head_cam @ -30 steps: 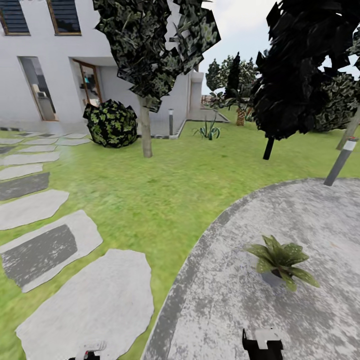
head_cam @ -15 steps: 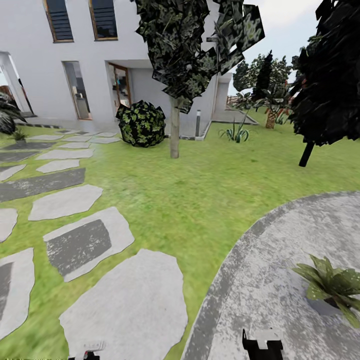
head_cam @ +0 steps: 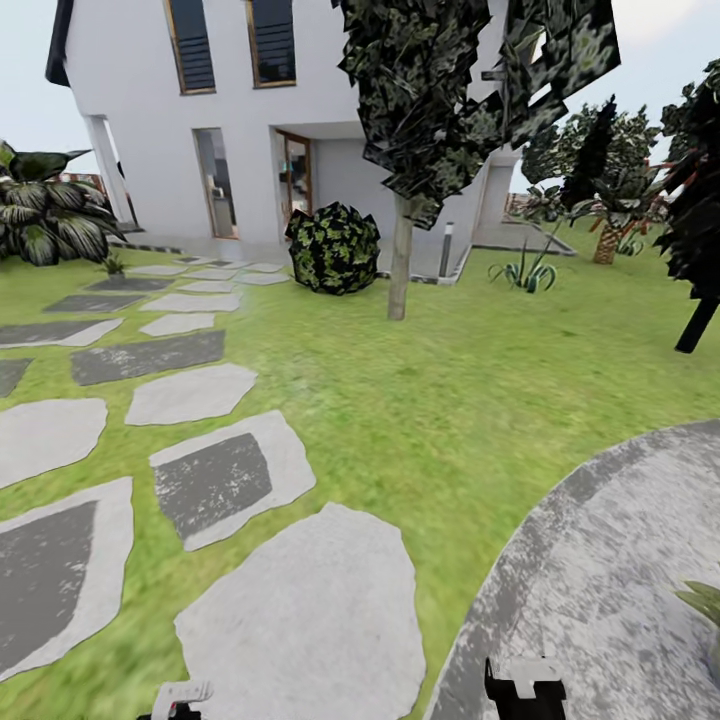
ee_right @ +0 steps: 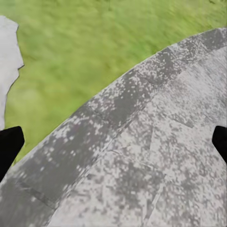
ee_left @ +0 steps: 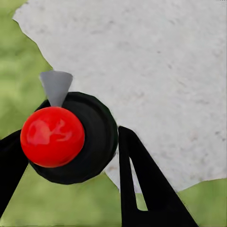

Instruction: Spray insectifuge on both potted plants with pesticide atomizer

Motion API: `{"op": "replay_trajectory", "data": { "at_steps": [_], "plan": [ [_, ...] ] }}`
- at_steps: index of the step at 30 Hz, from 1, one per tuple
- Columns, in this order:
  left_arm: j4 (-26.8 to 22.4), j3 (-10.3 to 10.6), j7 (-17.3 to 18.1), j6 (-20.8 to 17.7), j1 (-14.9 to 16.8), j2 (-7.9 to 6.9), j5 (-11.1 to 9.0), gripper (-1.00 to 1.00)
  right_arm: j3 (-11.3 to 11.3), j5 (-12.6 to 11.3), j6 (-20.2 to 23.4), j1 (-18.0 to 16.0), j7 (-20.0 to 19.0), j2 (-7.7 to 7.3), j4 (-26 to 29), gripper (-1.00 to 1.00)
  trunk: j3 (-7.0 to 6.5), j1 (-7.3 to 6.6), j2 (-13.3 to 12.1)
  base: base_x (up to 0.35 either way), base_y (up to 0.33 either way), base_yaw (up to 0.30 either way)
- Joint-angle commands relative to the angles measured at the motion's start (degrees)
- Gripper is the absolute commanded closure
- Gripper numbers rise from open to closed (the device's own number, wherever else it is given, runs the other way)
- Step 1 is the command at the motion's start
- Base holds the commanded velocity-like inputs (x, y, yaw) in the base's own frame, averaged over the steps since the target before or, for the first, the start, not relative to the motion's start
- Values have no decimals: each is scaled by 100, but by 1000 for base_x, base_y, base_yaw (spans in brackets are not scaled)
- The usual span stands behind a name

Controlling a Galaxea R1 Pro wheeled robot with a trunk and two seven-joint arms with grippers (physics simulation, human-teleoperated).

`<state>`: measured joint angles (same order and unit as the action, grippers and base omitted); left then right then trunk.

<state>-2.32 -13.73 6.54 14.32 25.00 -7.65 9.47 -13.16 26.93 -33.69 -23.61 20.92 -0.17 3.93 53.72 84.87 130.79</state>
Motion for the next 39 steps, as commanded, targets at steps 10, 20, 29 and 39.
{"op": "replay_trajectory", "data": {
  "at_steps": [10,20,29,39],
  "plan": [
    [13,-60,14,17,5,-6,55,100,-37,67,-15,-3,26,7,-6,-100,5,0,2,259,152,278],
    [21,-58,14,15,5,-8,55,100,-37,67,-15,-3,26,8,-8,-100,5,0,2,270,221,278],
    [22,-53,14,19,-2,-8,55,100,-37,67,-15,-3,26,8,-9,-100,5,0,2,268,221,278],
    [22,-60,14,19,-37,-8,55,100,-37,67,-15,-3,26,8,-13,-100,5,0,2,274,210,278]
  ]
}}
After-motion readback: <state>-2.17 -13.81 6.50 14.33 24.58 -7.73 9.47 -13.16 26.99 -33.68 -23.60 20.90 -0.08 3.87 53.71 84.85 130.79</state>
